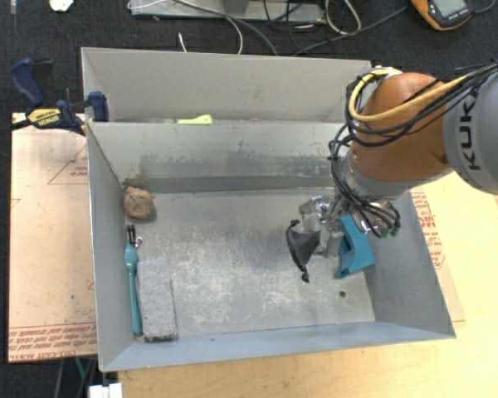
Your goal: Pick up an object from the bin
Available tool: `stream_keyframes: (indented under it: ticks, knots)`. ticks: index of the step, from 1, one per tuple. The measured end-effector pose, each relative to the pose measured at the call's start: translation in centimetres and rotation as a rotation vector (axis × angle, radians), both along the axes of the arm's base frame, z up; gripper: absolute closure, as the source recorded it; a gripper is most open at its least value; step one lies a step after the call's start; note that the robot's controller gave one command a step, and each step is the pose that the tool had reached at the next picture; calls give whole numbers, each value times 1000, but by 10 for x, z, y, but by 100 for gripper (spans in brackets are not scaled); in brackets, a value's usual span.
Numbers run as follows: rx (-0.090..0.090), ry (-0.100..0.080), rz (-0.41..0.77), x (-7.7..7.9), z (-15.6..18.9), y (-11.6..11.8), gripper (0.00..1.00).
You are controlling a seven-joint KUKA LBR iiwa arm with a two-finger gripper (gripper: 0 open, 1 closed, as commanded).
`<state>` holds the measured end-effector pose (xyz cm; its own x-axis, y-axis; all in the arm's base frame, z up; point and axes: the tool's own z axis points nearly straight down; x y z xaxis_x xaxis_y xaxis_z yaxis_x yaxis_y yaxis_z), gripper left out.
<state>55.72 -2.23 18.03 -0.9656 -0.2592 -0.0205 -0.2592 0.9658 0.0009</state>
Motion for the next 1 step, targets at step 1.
stream_keyframes:
  ticks: [1]
  knots:
    - [1, 0, -1, 0, 30, 1, 100]
